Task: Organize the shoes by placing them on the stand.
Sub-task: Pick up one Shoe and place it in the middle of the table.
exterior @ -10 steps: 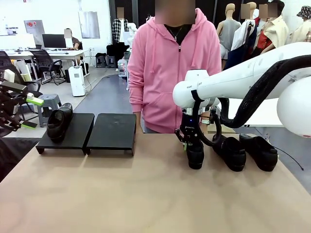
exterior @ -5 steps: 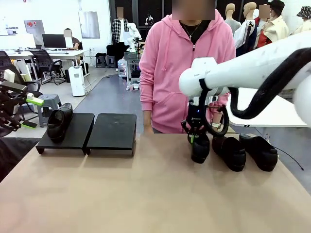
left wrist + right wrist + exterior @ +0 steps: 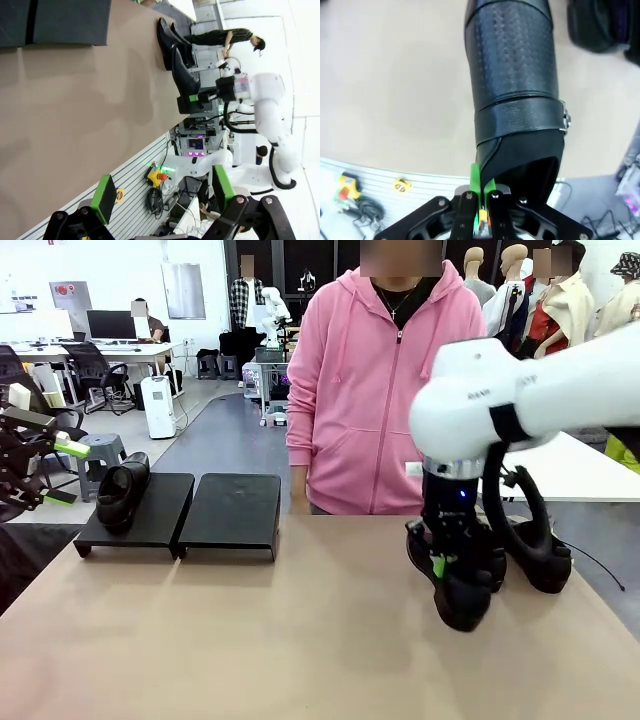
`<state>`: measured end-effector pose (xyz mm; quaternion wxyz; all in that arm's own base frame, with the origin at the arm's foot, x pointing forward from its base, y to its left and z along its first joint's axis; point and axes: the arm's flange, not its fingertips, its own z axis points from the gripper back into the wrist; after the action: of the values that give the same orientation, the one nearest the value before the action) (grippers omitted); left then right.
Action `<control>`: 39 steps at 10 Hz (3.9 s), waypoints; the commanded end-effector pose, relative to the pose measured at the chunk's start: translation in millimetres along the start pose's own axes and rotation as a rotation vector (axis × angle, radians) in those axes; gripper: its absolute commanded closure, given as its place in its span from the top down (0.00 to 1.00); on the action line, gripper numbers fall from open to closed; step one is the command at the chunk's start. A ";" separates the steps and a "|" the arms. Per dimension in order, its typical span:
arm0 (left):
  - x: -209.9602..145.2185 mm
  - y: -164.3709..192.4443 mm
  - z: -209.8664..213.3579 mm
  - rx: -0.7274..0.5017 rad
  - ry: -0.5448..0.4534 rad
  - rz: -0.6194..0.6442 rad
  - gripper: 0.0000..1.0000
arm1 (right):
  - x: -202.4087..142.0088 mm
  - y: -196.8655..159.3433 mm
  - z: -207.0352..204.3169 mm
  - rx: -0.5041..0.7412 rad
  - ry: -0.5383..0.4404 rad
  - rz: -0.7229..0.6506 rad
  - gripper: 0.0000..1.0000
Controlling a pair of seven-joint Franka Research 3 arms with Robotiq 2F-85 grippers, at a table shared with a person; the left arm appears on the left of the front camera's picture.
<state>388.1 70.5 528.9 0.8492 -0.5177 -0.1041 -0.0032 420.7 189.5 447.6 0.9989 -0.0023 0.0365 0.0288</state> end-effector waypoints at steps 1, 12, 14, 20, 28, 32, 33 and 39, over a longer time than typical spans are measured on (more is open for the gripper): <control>-1.8 -0.7 2.6 -0.001 0.010 -0.013 1.00 | 32.3 -11.1 0.4 0.078 -0.023 0.008 0.00; -1.8 -0.7 2.6 -0.001 0.010 -0.013 1.00 | -65.8 234.8 -4.8 0.038 -0.091 -0.056 0.00; -1.8 -0.7 2.6 -0.001 0.010 -0.013 1.00 | -61.2 287.6 -20.3 0.048 -0.078 -0.006 0.00; -1.8 -0.7 2.6 -0.001 0.010 -0.013 1.00 | -23.8 339.1 -56.5 0.038 -0.004 -0.038 0.43; -1.8 -0.7 2.6 -0.001 0.010 -0.013 1.00 | -70.8 152.1 35.9 0.206 -0.052 -0.084 1.00; -1.8 -0.7 2.6 -0.001 0.010 -0.013 1.00 | -75.0 -59.7 58.8 0.438 0.054 0.018 1.00; -1.8 -0.7 2.6 -0.001 0.010 -0.013 1.00 | -69.2 -115.1 60.6 0.509 0.111 -0.027 1.00; -1.8 -0.7 2.6 -0.001 0.010 -0.013 1.00 | -143.9 -261.3 45.7 0.792 -0.157 -0.354 1.00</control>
<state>388.0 70.7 529.0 0.8494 -0.5175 -0.1036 -0.0034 305.5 -112.3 511.7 0.9077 0.3929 0.0114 -0.1468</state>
